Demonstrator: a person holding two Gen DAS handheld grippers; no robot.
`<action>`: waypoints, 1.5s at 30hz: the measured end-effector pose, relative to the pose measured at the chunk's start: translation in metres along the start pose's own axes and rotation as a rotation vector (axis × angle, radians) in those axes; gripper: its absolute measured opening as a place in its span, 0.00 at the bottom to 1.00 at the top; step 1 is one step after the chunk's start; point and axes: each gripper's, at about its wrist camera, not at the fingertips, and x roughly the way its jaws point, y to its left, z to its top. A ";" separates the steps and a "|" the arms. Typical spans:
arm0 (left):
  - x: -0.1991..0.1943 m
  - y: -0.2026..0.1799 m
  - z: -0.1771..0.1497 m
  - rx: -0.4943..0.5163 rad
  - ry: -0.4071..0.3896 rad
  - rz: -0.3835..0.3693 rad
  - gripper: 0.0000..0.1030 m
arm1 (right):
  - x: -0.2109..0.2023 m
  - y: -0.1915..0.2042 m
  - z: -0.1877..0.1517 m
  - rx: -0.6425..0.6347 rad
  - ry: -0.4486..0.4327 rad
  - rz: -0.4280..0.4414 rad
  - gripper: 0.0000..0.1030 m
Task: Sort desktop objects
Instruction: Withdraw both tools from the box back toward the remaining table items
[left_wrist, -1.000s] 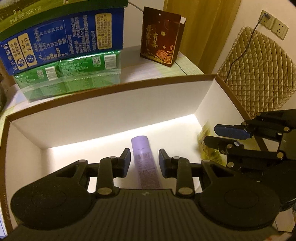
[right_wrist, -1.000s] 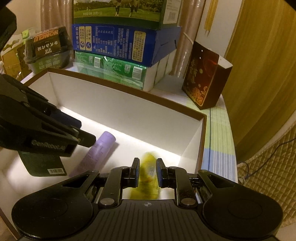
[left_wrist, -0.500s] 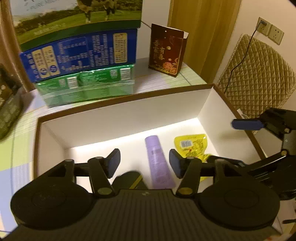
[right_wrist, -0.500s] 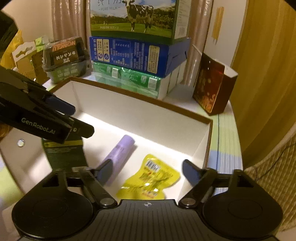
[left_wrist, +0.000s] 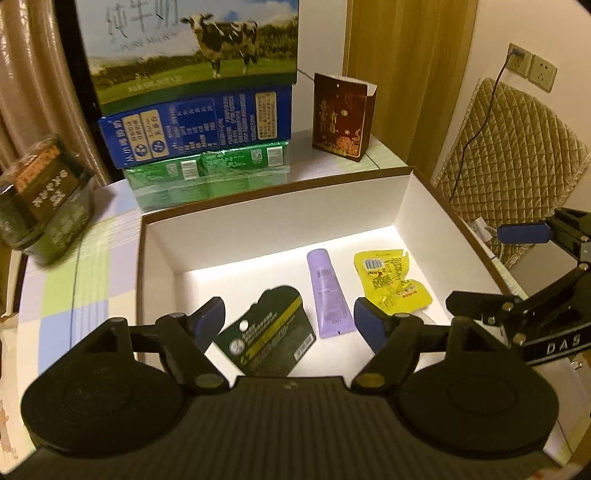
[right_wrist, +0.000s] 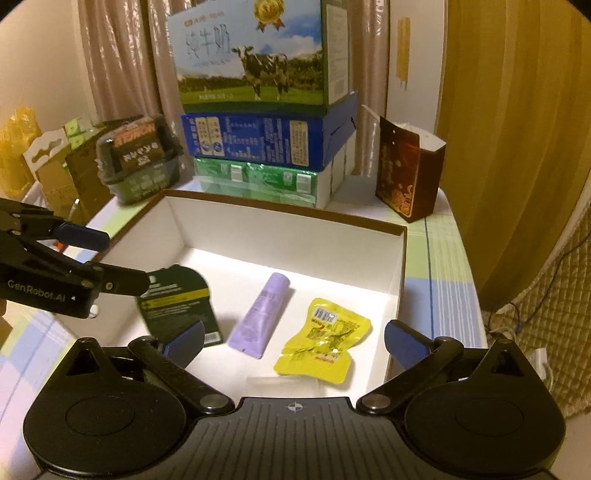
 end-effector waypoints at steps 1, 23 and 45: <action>-0.006 -0.001 -0.002 -0.001 -0.004 0.004 0.73 | -0.007 0.003 -0.001 -0.004 -0.006 0.005 0.98; -0.133 -0.043 -0.082 -0.074 -0.076 0.100 0.82 | -0.116 0.037 -0.070 -0.069 -0.054 0.087 0.98; -0.180 -0.081 -0.156 -0.155 -0.052 0.138 0.84 | -0.152 0.044 -0.129 -0.135 0.019 0.152 0.98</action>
